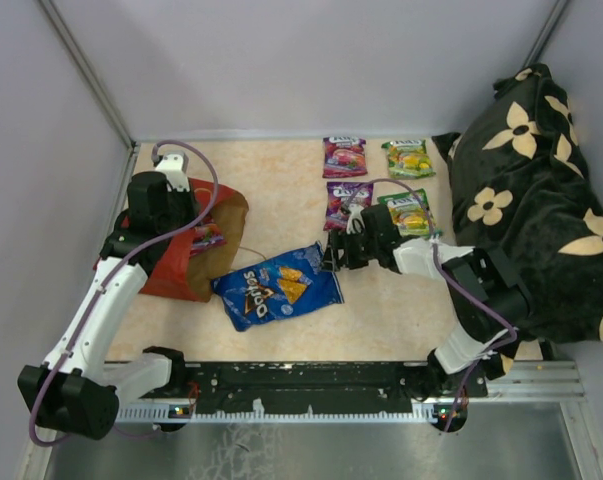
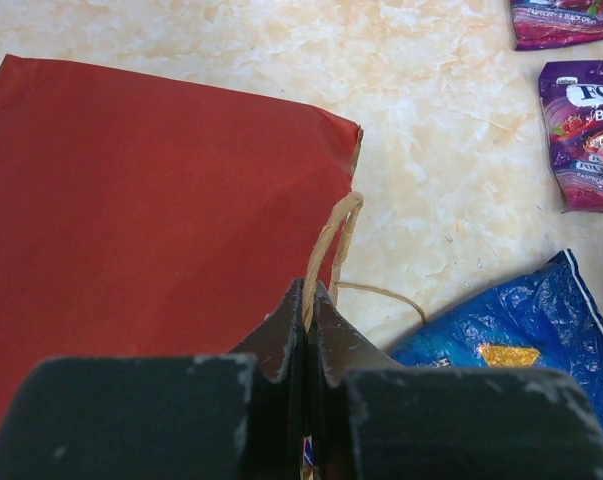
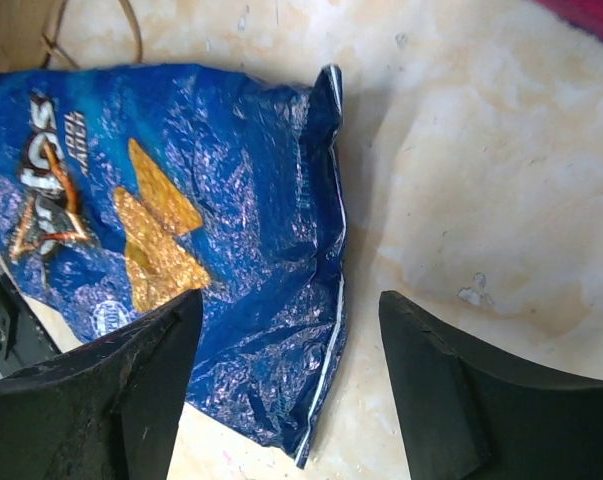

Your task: Take the snacks out of the paper bag

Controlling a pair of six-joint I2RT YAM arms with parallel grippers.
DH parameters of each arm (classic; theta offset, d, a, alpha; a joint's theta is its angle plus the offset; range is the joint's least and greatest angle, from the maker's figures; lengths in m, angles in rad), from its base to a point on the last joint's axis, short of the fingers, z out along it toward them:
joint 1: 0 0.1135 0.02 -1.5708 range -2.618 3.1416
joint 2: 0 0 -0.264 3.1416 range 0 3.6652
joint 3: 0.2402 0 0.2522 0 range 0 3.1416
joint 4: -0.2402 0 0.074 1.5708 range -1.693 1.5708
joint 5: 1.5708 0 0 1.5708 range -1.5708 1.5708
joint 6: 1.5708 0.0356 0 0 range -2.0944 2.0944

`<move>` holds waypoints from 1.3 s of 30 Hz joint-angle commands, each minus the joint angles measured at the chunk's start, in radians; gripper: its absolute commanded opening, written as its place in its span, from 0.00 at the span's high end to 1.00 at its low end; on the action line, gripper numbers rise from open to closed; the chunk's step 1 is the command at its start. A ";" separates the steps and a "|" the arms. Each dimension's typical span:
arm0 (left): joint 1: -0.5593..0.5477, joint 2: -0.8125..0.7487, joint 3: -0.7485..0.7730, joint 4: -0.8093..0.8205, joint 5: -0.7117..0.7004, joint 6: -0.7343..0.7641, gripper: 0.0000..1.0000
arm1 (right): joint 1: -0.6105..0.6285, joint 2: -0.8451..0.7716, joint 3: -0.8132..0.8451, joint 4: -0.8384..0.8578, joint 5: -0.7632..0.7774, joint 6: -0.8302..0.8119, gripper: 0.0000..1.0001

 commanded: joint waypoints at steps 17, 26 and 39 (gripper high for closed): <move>0.006 -0.014 0.038 -0.008 -0.012 0.001 0.98 | 0.786 0.248 0.602 -0.227 0.903 -0.010 0.54; 0.006 -0.027 0.039 -0.007 0.000 -0.002 0.98 | 0.829 0.425 0.727 -0.305 0.878 0.048 0.45; 0.006 -0.044 0.039 -0.006 -0.011 0.002 0.98 | 0.828 0.424 0.688 -0.287 0.796 0.103 1.00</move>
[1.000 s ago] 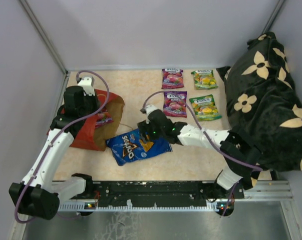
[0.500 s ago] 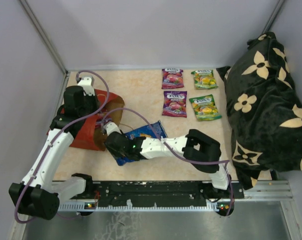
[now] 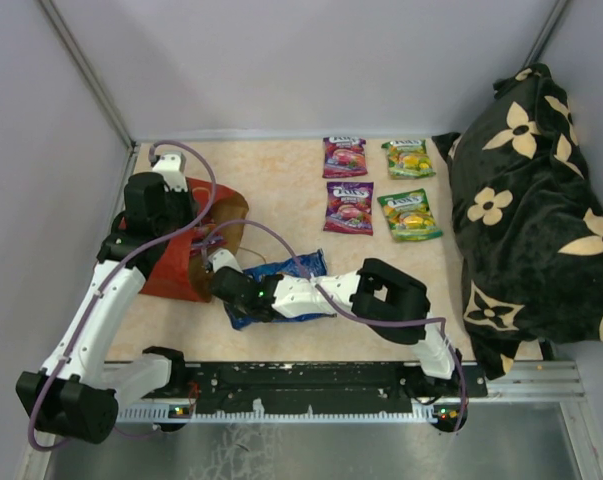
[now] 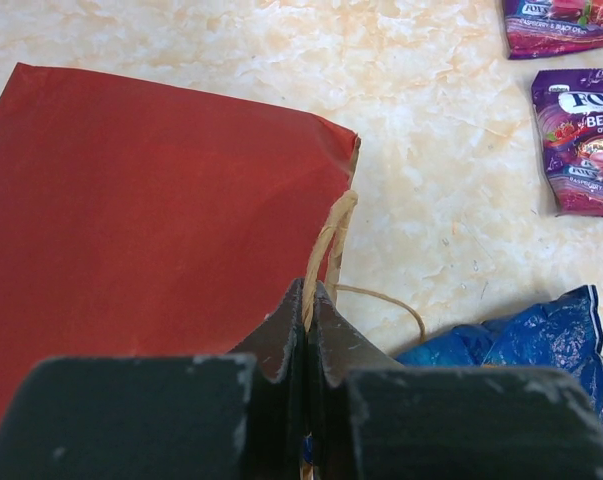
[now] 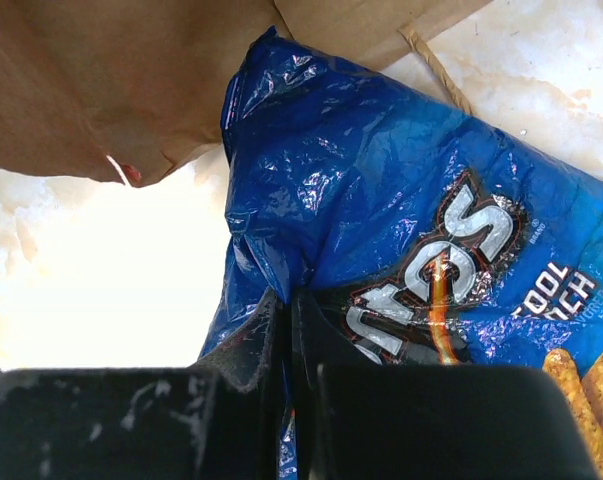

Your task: Take the snacks out of the paper bag

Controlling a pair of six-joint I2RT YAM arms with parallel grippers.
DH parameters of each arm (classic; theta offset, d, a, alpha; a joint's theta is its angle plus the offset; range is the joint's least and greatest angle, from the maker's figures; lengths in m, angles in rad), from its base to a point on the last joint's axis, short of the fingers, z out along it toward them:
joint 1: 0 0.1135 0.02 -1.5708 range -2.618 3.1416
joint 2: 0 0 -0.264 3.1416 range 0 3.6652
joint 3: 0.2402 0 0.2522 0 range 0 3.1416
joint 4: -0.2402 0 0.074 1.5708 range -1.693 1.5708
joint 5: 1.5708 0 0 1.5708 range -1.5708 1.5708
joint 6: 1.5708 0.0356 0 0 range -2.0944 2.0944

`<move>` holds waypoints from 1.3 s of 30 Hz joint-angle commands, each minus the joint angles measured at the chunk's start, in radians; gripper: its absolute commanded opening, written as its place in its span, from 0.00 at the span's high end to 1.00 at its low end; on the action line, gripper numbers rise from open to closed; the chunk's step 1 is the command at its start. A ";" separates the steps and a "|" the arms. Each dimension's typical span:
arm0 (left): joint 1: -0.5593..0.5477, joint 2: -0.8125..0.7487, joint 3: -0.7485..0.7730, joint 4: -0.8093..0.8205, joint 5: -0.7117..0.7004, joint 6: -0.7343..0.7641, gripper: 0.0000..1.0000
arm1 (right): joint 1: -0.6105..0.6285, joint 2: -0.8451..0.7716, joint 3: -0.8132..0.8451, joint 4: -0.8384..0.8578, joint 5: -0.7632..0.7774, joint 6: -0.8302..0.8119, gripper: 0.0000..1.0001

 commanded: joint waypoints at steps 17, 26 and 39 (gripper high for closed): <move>0.006 -0.011 0.039 -0.008 -0.003 0.007 0.97 | -0.165 -0.302 -0.242 0.080 -0.130 0.100 0.22; 0.007 0.002 0.041 -0.012 -0.001 0.009 0.97 | -0.166 -0.445 -0.367 0.284 -0.165 0.066 0.68; 0.007 0.011 0.040 -0.011 0.003 0.009 0.97 | -0.279 -0.342 -0.689 0.381 -0.158 0.131 0.70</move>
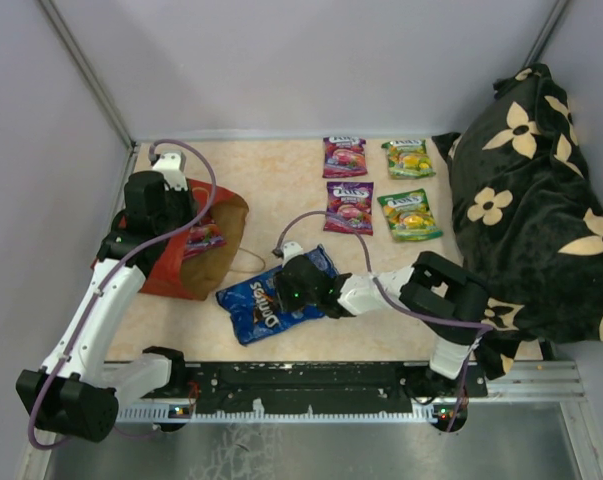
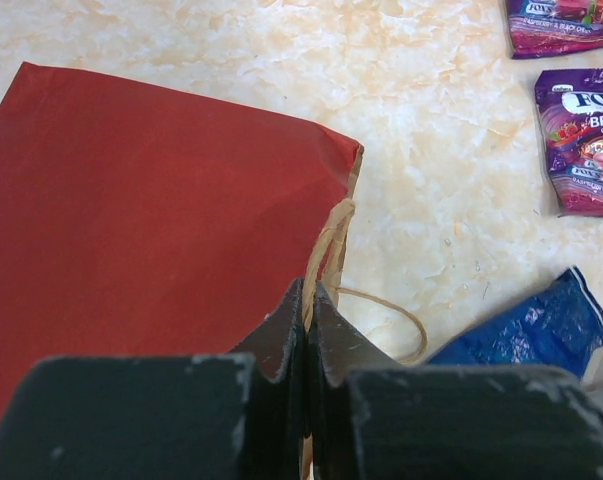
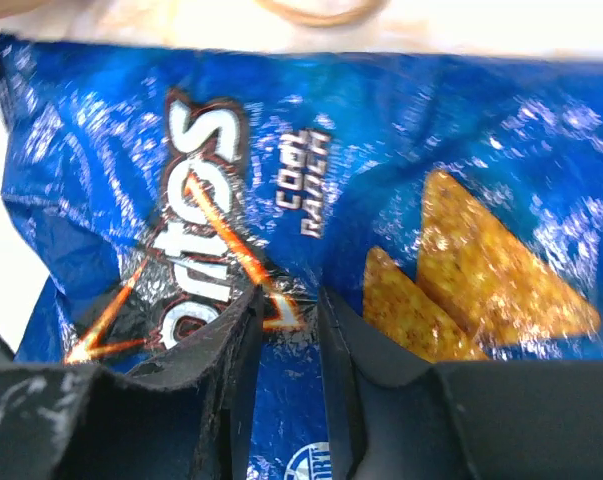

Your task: Take the snacks out of the paper bag

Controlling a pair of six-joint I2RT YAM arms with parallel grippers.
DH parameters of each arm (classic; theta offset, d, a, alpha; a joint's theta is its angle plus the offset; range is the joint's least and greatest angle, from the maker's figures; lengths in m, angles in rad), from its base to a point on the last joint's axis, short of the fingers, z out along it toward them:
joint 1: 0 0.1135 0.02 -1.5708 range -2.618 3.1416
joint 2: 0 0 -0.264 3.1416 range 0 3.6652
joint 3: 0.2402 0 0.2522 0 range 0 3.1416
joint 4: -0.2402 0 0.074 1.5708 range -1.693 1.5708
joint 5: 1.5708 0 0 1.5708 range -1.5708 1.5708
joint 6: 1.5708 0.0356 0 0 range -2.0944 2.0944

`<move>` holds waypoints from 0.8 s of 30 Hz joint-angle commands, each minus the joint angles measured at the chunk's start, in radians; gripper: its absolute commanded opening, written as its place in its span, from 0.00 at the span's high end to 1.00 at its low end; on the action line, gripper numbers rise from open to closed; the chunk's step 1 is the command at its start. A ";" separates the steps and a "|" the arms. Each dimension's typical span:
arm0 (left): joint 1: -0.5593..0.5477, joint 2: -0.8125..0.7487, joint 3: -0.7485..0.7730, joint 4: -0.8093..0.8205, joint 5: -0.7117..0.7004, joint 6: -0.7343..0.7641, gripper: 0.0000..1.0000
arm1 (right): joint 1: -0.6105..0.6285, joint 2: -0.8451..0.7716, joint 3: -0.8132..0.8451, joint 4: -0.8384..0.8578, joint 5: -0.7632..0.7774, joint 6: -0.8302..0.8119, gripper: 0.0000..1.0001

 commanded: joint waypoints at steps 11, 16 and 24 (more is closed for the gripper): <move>0.007 0.013 0.030 -0.007 0.000 0.007 0.97 | 0.032 -0.260 0.079 -0.086 0.077 -0.090 0.75; 0.007 0.014 0.030 -0.007 -0.003 0.006 0.97 | 0.034 -0.244 0.037 0.138 -0.091 -0.021 0.94; 0.007 0.017 0.030 -0.007 0.000 0.007 0.97 | 0.007 0.060 -0.090 0.297 -0.207 0.096 1.00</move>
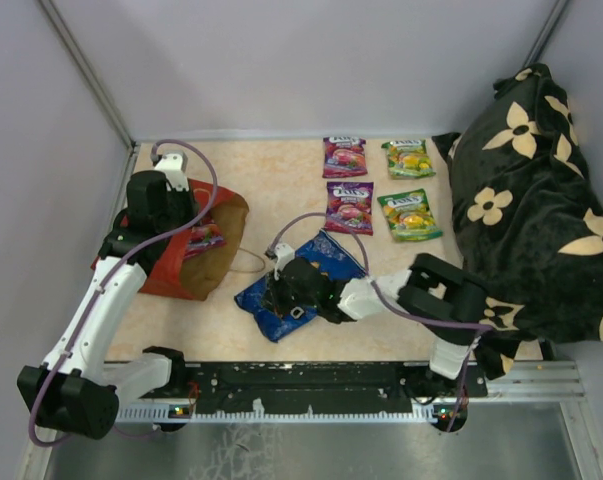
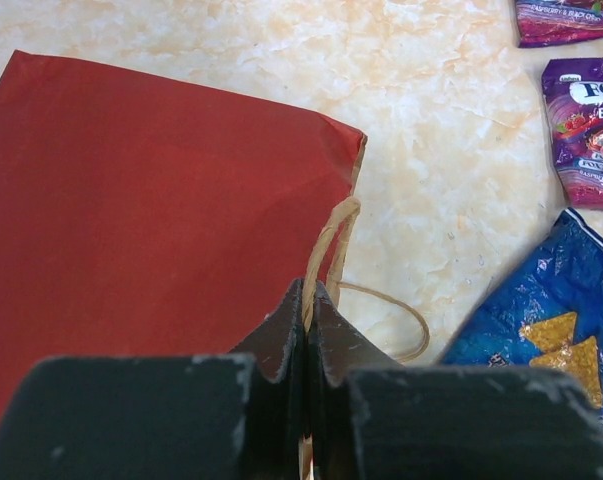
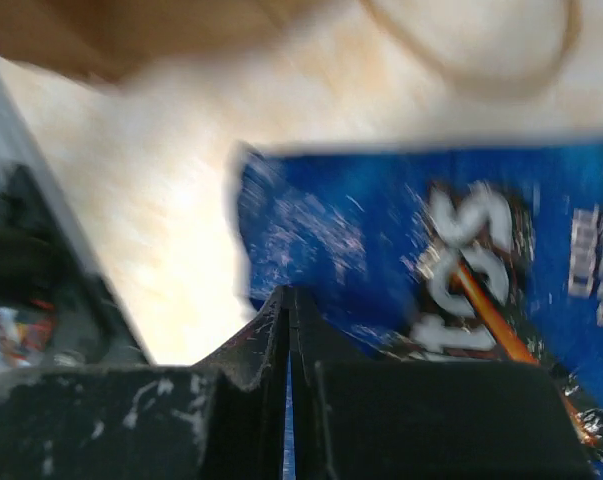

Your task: Take the snacks out of the paper bag

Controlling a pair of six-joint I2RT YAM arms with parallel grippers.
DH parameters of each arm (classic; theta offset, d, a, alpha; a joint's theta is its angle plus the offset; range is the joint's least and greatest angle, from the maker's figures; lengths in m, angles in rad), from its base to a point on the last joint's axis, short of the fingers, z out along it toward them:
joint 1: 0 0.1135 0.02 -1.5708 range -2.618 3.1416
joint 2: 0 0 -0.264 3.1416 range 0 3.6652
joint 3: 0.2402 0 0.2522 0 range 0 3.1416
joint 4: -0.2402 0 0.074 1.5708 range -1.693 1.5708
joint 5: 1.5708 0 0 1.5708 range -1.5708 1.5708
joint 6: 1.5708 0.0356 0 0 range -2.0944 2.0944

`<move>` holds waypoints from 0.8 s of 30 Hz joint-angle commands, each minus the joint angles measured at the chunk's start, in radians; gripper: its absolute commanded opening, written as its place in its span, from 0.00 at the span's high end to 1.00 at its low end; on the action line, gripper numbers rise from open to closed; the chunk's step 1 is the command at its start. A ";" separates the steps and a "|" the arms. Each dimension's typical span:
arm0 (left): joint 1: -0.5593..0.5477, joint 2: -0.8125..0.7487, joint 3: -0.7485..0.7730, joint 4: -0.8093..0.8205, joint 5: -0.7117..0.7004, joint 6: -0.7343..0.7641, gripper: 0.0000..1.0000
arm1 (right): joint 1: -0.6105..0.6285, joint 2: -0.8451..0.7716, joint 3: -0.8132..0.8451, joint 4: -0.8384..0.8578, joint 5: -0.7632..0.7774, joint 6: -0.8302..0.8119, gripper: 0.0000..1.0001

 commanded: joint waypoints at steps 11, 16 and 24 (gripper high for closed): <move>0.007 0.004 0.031 -0.002 -0.001 0.006 0.97 | 0.000 -0.227 0.139 -0.213 0.082 -0.101 1.00; 0.007 0.005 0.031 -0.002 -0.002 0.006 0.97 | 0.002 -0.215 0.044 -0.151 0.070 -0.047 1.00; 0.007 0.005 0.030 -0.001 -0.003 0.006 0.97 | 0.076 0.030 -0.193 0.066 0.021 0.113 1.00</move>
